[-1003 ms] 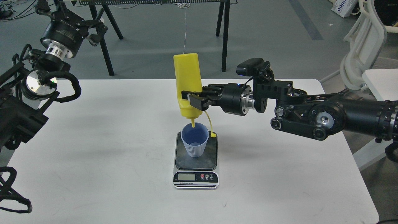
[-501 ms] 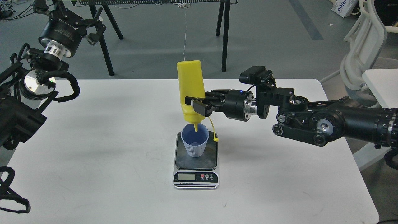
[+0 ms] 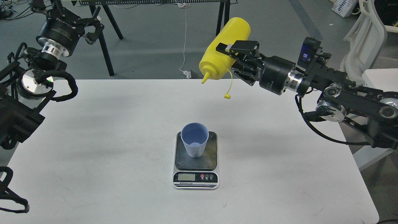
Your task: Pour seasoning into cup on scale with both arms
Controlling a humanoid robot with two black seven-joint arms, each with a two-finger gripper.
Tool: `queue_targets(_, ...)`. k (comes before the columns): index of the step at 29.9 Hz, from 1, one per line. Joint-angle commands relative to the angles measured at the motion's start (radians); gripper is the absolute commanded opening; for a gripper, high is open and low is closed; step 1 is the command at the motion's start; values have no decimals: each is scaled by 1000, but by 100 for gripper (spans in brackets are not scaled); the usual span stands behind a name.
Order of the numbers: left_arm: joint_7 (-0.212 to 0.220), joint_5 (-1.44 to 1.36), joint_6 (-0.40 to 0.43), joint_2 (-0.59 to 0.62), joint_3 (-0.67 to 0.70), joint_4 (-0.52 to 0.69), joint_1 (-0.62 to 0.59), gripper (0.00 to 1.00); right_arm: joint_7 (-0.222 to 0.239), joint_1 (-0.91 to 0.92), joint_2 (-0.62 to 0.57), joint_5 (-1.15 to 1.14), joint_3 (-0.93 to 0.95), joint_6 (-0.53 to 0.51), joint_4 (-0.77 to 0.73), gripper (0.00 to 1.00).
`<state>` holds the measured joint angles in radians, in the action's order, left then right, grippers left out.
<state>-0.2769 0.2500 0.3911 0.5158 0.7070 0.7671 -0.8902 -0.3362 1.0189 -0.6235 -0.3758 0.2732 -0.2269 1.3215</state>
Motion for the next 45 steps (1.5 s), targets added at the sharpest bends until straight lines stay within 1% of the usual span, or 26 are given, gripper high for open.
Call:
queue_targets(1, -1, 0, 0, 6, -1, 0, 4, 100, 0, -109, -59, 222, 96, -95, 11, 28)
queue_targets(5, -1, -1, 5, 26, -3, 1, 8, 100, 0, -250, -126, 510, 169, -262, 2, 28)
queue_targets(9, 1, -1, 3, 26, -4, 1, 8, 100, -12, -414, -131, 661, 204, -262, -1, 28)
queue_targets(14, 2, -1, 0, 26, -8, 20, 11, 100, -10, -621, -108, 773, 328, -262, 1, 28)
queue_targets(19, 8, -1, -1, 47, -11, 35, 27, 100, -15, -758, -22, 868, 426, -262, 4, 28)
queue_targets(25, 10, -3, -1, 55, -14, 37, 27, 100, -15, -911, 169, 887, 555, -262, 5, 28)
queue_targets(28, 10, -3, -6, 58, -15, 52, 27, 100, -15, -951, 217, 884, 571, -262, 2, 30)
queue_targets(34, 12, -3, -5, 87, -18, 64, 27, 100, -10, -981, 222, 880, 572, -262, -39, 33)
queue_targets(41, 15, -5, -6, 86, -18, 66, 27, 100, -4, -991, 240, 880, 564, -262, -174, 36)
queue_targets(43, 15, -5, -8, 84, -18, 66, 25, 100, -3, -993, 240, 880, 558, -262, -177, 37)
queue_targets(44, 15, -5, -8, 82, -18, 66, 25, 100, -3, -993, 240, 882, 557, -262, -176, 39)
queue_targets(45, 15, -6, -6, 82, -18, 66, 25, 100, -3, -994, 240, 882, 555, -262, -174, 45)
